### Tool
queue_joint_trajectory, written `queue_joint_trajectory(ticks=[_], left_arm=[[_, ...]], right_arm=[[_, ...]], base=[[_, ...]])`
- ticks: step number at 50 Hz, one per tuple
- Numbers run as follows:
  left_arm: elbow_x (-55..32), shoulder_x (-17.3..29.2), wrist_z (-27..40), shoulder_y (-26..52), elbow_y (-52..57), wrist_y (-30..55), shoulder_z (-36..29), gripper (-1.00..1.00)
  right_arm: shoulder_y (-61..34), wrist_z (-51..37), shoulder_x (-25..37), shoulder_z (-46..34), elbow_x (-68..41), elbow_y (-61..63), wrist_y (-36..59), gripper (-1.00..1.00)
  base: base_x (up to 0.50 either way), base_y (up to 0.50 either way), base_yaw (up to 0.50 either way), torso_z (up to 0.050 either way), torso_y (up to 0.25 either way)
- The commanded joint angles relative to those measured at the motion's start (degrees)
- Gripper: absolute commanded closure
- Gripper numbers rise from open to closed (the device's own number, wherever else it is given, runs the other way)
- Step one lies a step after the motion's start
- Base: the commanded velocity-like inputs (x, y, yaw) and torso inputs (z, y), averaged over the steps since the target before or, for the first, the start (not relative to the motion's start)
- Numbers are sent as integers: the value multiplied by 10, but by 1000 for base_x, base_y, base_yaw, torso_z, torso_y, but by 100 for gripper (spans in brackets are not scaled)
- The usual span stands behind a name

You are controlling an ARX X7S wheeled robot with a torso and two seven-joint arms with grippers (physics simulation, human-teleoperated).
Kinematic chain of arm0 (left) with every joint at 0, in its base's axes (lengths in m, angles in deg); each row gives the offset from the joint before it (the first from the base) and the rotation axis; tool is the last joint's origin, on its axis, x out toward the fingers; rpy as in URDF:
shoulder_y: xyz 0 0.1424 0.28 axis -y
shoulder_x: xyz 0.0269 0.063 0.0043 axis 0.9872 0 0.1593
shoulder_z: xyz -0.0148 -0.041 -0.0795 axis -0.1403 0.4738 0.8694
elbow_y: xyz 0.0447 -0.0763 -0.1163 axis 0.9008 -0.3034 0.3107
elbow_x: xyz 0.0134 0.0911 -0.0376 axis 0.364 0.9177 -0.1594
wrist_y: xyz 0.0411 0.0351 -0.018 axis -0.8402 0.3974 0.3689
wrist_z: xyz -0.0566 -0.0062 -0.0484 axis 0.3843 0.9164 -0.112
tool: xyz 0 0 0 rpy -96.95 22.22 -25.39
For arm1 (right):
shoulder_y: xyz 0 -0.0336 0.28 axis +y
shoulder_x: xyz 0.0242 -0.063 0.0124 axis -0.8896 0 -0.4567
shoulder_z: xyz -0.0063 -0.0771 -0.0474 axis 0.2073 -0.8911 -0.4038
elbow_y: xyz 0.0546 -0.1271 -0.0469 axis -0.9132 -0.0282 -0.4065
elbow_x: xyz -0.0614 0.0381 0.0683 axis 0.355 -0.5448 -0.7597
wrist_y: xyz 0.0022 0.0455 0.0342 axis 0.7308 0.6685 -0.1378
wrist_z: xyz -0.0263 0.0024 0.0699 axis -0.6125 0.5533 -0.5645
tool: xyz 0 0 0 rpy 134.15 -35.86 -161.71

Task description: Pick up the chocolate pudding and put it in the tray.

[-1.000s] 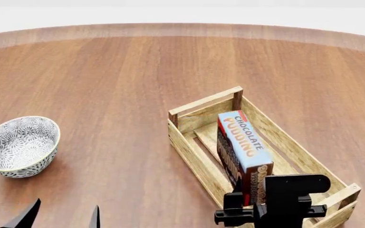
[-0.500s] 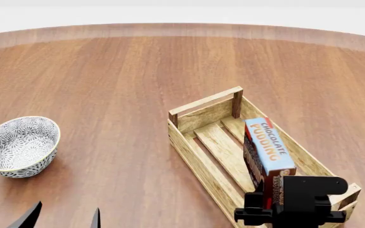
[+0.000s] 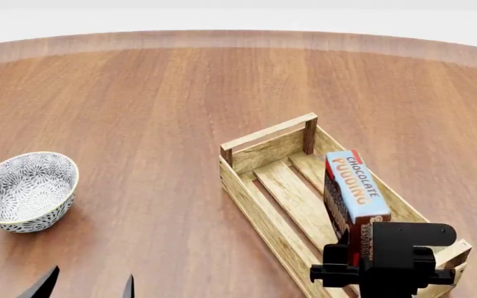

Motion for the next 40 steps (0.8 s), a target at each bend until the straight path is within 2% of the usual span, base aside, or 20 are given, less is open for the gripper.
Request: queue_joint_trajectory(ticks=[1,13,14,36,40], left_arm=[[-1,-1,-1,2,-16,-10,-2,-100],[-3,1,3,2,-9,-5,-4,-100],[-2,0,3,3,-12,-7,-6,-100],[-6,7,9,4,7,3,-9,-100],[-9,14,16,3,37,19,-8,-100]], right_arm=[[-27,8,-9,0,25,-47,-19,100],[-36,12,-11,0,25,-68,-27,100],[-36,11,-12,0,26,-70,-27,-100],[-12,-2,3,0,19,-4,3,-100],[28,-18,22,9,0,106,37,-100]], base=[[0,0,0,0,0],[0,0,0,0,0],[0,0,0,0,0],[0,0,0,0,0],[0,0,0,0,0]])
